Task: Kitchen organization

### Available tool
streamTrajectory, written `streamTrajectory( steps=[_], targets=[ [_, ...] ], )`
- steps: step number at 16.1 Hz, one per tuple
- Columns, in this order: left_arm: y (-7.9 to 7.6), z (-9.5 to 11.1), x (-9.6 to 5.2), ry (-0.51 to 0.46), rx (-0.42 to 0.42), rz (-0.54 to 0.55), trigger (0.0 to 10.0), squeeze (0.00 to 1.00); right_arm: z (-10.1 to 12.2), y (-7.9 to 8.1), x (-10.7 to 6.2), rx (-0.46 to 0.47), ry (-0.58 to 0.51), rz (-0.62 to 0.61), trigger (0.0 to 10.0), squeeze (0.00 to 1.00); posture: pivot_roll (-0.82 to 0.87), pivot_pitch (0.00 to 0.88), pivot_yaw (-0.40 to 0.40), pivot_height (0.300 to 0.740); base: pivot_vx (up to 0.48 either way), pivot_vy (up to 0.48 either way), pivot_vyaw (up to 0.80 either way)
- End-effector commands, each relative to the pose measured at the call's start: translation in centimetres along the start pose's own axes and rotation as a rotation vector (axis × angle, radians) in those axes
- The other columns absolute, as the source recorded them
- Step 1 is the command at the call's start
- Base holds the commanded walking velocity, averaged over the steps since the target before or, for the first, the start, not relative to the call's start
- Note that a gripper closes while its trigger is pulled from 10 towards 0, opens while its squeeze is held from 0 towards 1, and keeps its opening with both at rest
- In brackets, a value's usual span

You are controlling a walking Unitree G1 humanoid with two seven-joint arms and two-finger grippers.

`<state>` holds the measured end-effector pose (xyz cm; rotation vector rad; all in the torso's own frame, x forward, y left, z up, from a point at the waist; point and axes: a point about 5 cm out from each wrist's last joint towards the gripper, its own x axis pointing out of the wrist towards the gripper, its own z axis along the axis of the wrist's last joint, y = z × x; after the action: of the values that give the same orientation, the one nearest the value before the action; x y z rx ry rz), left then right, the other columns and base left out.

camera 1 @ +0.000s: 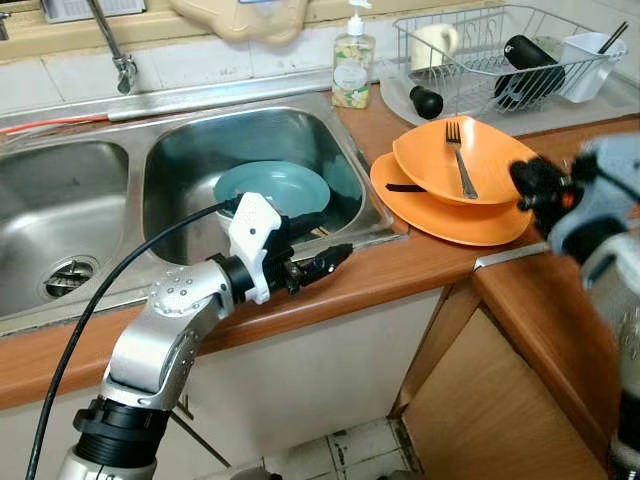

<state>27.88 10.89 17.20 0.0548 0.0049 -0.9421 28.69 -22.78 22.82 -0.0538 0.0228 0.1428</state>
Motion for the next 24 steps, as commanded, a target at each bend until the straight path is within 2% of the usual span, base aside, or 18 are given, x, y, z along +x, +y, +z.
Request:
streamTrajectory(
  steps=[1, 4, 6, 7, 8, 11, 13, 15, 16, 17, 22, 23, 24],
  targets=[
    [0.1, 0.4, 0.1, 0.001, 0.014, -0.006, 10.0, 0.0, 0.0, 0.3, 0.7, 0.002, 0.043, 0.023, 10.0, 1.0, -0.12, 0.0, 0.071, 0.74, 0.0, 0.0, 0.0],
    [0.1, 0.5, 0.5, 0.004, 0.022, -0.012, 10.0, 0.0, 1.2, 0.4, 2.9, -0.013, 0.126, 0.048, 10.0, 1.0, -0.12, 0.0, 0.07, 0.74, 0.0, 0.0, 0.0],
    [0.2, 0.6, 0.7, 0.003, 0.026, -0.009, 10.0, 0.0, 2.7, 0.4, 4.8, -0.03, 0.144, 0.058, 10.0, 1.0, -0.12, 0.0, 0.065, 0.74, 0.0, 0.0, 0.0],
    [0.2, 0.6, 0.7, 0.003, 0.027, -0.009, 10.0, 0.0, 2.9, 0.3, 5.3, -0.036, 0.159, 0.049, 10.0, 1.0, -0.12, 0.0, 0.065, 0.74, 0.0, 0.0, 0.0],
    [0.2, 0.7, 0.8, 0.004, 0.035, -0.007, 10.0, 0.0, 3.2, 0.4, 6.5, -0.054, 0.206, 0.071, 10.0, 1.0, -0.11, 0.0, 0.058, 0.74, 0.0, 0.0, 0.0],
    [0.2, 0.7, 0.7, 0.01, 0.04, -0.014, 10.0, 0.0, 3.5, 0.9, 8.7, -0.042, 0.306, 0.093, 10.0, 1.0, -0.11, 0.0, 0.053, 0.74, 0.0, 0.0, 0.0],
    [0.2, 0.6, 0.5, 0.019, 0.046, -0.022, 10.0, 0.0, 3.2, 1.0, 9.7, 0.0, 0.352, 0.088, 10.0, 1.0, -0.11, 0.0, 0.052, 0.74, 0.0, 0.0, 0.0],
    [-0.2, 0.6, 0.4, 0.034, 0.049, -0.049, 10.0, 0.0, 2.9, 1.1, 10.5, -0.02, 0.41, 0.075, 10.0, 1.0, -0.1, 0.0, 0.041, 0.74, 0.0, 0.0, 0.0],
    [-0.4, 0.6, 0.3, 0.039, 0.049, -0.059, 10.0, 0.0, 2.7, 1.0, 10.8, -0.043, 0.452, 0.068, 10.0, 0.9, -0.1, 0.0, 0.041, 0.74, 0.0, 0.0, 0.0],
    [-0.5, 0.6, 0.2, 0.046, 0.048, -0.073, 10.0, 0.0, 2.3, 0.9, 10.9, -0.053, 0.506, 0.069, 10.0, 0.0, -0.1, 0.0, 0.038, 0.74, 0.0, 0.0, 0.0],
    [-0.8, 0.5, 0.2, 0.061, 0.055, -0.088, 10.0, 0.0, 1.3, 0.4, 11.5, -0.018, 0.578, 0.046, 10.0, 0.0, -0.09, 0.0, 0.028, 0.74, 0.0, 0.0, 0.0],
    [-0.8, 0.5, 0.2, 0.062, 0.055, -0.088, 10.0, 0.0, 1.2, 0.3, 11.5, -0.013, 0.583, 0.042, 6.5, 0.0, -0.09, 0.0, 0.028, 0.74, 0.0, 0.0, 0.0],
    [-0.9, 0.5, 0.2, 0.063, 0.056, -0.09, 10.0, 0.0, 1.1, 0.1, 11.5, -0.002, 0.586, 0.033, 4.2, 0.0, -0.09, 0.0, 0.03, 0.74, 0.0, 0.0, 0.0]
  ],
)
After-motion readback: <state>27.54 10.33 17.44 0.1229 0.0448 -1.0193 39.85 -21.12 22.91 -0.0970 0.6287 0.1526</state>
